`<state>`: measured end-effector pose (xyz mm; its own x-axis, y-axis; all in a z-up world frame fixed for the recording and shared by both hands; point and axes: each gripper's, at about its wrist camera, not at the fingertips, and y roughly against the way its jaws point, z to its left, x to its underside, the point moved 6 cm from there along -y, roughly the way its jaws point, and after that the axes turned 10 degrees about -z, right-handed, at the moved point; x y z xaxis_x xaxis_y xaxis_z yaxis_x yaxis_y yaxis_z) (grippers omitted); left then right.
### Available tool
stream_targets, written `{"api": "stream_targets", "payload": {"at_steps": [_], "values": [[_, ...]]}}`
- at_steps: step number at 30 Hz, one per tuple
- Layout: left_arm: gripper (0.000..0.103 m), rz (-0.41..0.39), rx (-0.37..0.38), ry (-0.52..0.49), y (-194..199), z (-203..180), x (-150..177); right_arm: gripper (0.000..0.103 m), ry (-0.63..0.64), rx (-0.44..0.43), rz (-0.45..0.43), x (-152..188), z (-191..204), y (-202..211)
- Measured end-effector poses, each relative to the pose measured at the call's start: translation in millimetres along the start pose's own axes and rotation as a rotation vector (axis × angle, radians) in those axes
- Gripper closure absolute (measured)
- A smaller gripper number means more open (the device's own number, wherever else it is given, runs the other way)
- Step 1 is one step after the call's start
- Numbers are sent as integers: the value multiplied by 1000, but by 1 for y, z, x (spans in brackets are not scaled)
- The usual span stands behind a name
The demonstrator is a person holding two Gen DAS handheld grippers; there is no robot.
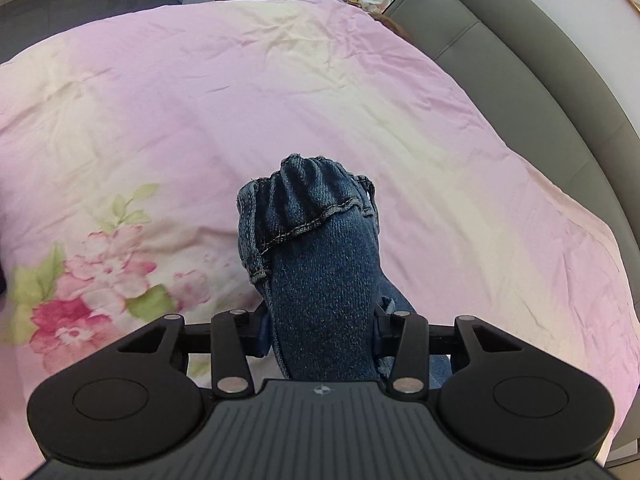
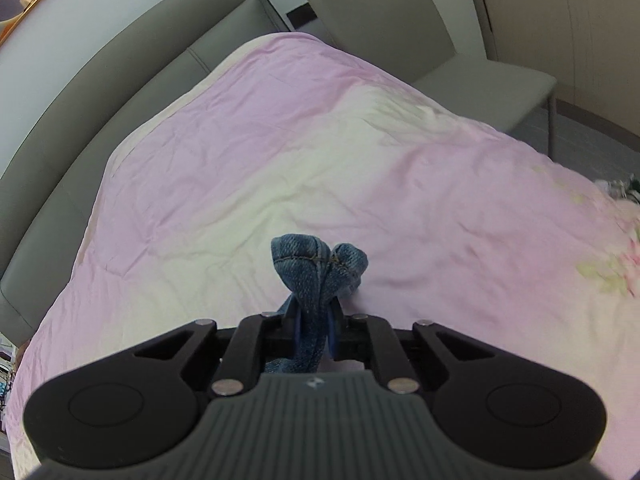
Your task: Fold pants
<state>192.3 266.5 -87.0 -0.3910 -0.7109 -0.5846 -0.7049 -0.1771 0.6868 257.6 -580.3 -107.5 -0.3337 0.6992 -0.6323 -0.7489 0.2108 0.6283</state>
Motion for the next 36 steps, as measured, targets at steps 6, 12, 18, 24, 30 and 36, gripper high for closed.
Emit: {"api": "stream_targets", "payload": {"at_steps": [6, 12, 18, 24, 30, 36], "values": [[54, 31, 2, -24, 8, 45, 29, 97, -59, 16, 58, 58, -73, 58], [53, 68, -21, 7, -20, 74, 50, 97, -138, 47, 95, 111, -132, 39], [43, 93, -13, 36, -36, 85, 57, 91, -150, 34, 101, 132, -151, 14], [25, 105, -86, -92, -19, 72, 47, 61, -30, 69, 106, 117, -143, 25], [25, 9, -130, -298, 23, 46, 38, 52, 265, 132, 25, 91, -127, 62], [31, 54, 87, -528, 33, -45, 65, 54, 422, -56, 85, 108, -62, 70]]}}
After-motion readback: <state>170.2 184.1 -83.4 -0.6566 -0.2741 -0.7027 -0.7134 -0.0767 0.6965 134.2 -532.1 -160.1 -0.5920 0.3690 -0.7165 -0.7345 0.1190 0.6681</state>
